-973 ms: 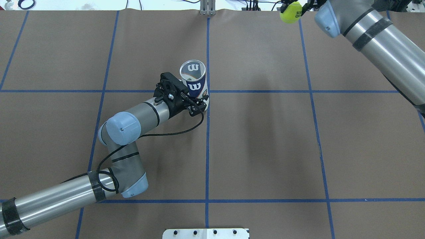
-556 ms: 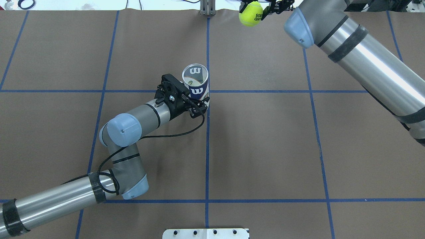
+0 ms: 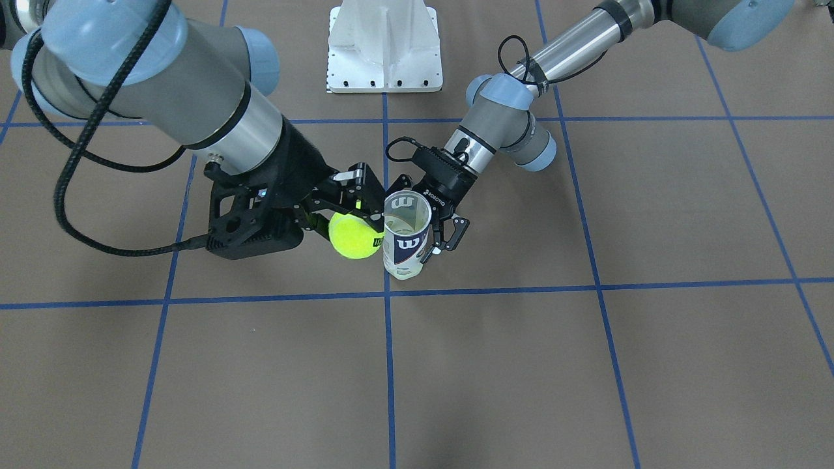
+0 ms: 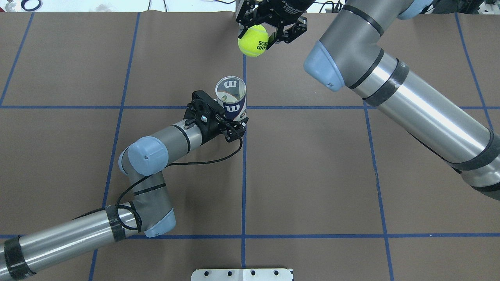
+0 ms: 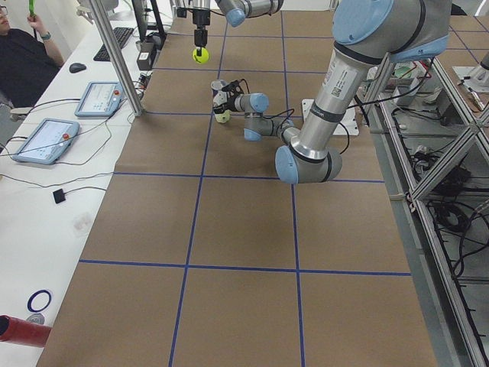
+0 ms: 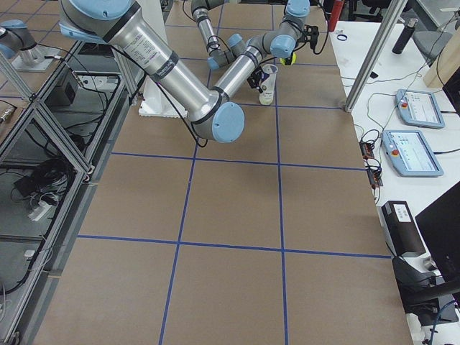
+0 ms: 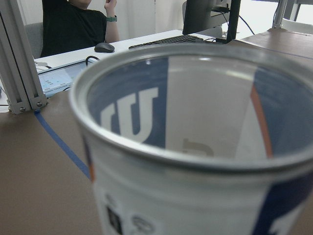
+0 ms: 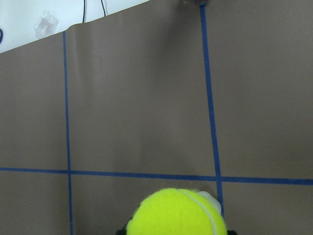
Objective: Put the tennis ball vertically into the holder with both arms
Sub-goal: 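Position the held ball over the can's opening with the right gripper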
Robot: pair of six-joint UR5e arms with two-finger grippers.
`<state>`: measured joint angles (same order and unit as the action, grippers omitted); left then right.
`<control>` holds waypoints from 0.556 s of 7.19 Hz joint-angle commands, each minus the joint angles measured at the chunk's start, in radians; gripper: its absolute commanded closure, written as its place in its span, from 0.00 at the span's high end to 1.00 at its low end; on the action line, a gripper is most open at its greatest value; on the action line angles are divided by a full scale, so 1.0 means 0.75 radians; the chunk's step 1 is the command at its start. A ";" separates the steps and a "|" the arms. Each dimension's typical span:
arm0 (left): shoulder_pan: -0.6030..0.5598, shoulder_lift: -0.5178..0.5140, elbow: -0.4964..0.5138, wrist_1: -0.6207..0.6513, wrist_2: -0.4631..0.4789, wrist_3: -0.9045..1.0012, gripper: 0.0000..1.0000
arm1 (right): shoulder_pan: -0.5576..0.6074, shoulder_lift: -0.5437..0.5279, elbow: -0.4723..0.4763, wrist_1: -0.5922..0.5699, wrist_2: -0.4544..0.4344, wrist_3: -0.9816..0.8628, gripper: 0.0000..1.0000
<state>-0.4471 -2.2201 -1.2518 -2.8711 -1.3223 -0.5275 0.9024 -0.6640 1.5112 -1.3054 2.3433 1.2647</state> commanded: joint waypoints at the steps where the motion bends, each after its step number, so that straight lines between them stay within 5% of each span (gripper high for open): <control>1: 0.001 -0.003 0.000 -0.001 0.000 0.000 0.99 | -0.084 0.010 0.010 0.000 -0.018 0.019 0.00; 4: 0.001 -0.004 -0.002 0.001 0.000 0.000 0.99 | -0.131 0.008 0.006 -0.014 -0.020 0.019 0.00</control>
<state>-0.4464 -2.2227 -1.2526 -2.8706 -1.3223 -0.5277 0.8178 -0.6586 1.5183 -1.3131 2.3310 1.2792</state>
